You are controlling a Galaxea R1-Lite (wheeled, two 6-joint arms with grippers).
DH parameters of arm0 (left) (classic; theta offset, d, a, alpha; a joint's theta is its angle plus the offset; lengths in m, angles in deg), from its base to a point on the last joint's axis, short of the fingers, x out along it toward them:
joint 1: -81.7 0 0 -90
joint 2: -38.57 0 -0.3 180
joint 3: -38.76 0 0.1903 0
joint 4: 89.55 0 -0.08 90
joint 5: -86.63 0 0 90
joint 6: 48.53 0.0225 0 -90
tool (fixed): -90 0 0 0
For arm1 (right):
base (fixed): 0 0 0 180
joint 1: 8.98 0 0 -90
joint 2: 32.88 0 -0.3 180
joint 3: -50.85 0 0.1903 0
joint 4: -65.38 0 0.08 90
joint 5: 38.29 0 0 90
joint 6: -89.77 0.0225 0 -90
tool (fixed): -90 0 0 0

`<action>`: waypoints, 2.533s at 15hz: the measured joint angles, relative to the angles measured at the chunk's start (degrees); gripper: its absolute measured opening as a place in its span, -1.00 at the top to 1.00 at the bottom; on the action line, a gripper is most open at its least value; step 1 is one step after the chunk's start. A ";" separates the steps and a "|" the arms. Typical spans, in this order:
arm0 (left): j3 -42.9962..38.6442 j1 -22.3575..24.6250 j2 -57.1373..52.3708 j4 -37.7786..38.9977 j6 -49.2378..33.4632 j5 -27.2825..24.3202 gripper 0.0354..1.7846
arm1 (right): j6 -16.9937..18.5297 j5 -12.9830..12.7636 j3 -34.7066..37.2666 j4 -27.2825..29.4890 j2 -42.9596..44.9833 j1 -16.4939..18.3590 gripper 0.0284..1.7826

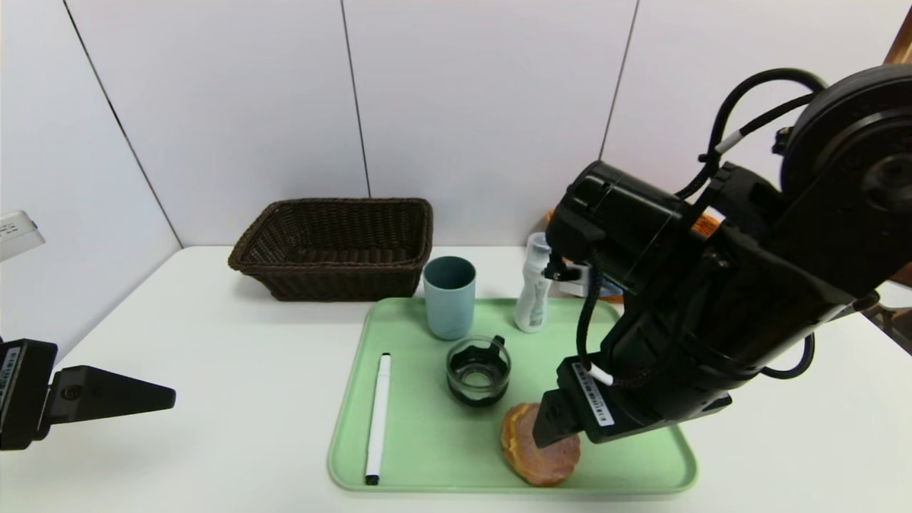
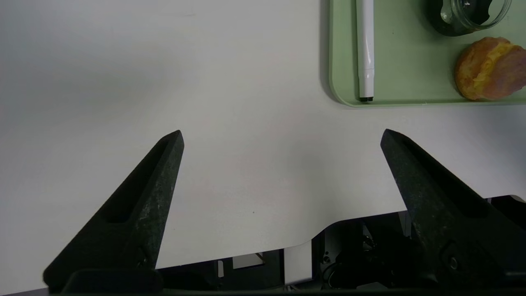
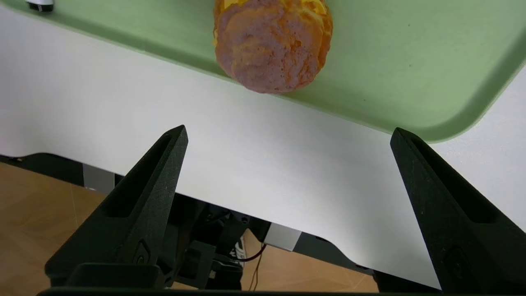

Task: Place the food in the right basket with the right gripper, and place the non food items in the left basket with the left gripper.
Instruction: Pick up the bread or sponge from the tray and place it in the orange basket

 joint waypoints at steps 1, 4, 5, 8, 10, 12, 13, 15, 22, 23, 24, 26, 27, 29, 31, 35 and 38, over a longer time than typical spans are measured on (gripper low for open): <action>-0.04 0.00 0.20 0.00 -0.02 0.00 -0.89 | 0.10 -0.05 0.00 -0.22 -1.16 -0.04 -0.90; -0.15 0.00 0.69 0.00 -0.09 -0.02 -0.89 | 0.41 -0.16 -0.16 -2.38 -3.75 -0.15 -0.90; -0.15 0.00 0.80 0.00 -0.16 -0.05 -0.89 | 0.54 -0.16 -0.20 -2.79 -4.50 -0.15 -0.90; -0.15 0.00 1.02 0.00 -0.20 -0.10 -0.89 | 1.24 -0.11 -0.22 -3.25 -6.79 -0.20 -0.90; -0.20 0.00 1.08 0.00 -0.24 -0.10 -0.89 | 1.89 -0.09 -0.22 -3.67 -8.28 -0.20 -0.90; -0.41 0.00 1.11 0.00 -0.17 -0.10 -0.89 | 1.91 -0.11 -0.20 -5.05 -9.41 -0.20 -0.90; -0.48 0.00 1.11 0.00 -0.17 -0.02 -0.89 | 1.94 -0.07 -0.20 -5.21 -9.85 -0.17 -0.90; -0.55 0.00 1.11 0.00 -0.27 0.00 -0.89 | 2.07 -0.02 -0.17 -5.35 -10.73 -0.20 -0.90; -0.89 0.00 1.02 0.00 -0.39 0.00 -0.89 | 2.84 -0.07 0.00 -7.11 -13.13 -0.17 -0.90; -0.91 0.00 0.98 0.00 -0.44 0.00 -0.89 | 2.96 0.01 0.02 -7.12 -13.37 -0.17 -0.90; -1.00 0.00 0.98 -0.02 -0.44 0.00 -0.89 | 3.04 0.06 0.05 -7.08 -13.53 -0.17 -0.90; -1.02 0.00 0.98 0.00 -0.46 0.00 -0.89 | 3.15 0.09 0.09 -7.11 -13.73 -0.15 -0.90; -1.05 0.00 0.98 0.00 -0.46 0.01 -0.89 | 3.10 0.09 0.09 -7.11 -13.74 -0.11 -0.90; -1.05 0.00 0.91 0.00 -0.28 0.00 -0.89 | 3.12 -0.05 0.11 -7.08 -13.74 0.07 -0.56; -1.05 0.00 0.89 0.00 -0.22 -0.02 -0.89 | 3.07 -0.05 0.11 -7.11 -13.68 0.16 -0.24; -1.05 0.00 0.89 0.00 -0.24 0.00 -0.89 | 3.10 -0.07 0.22 -7.00 -13.62 0.24 0.04; -1.02 0.00 0.89 0.00 -0.22 0.01 -0.89 | 3.06 -0.16 0.09 -6.97 -12.46 0.61 0.07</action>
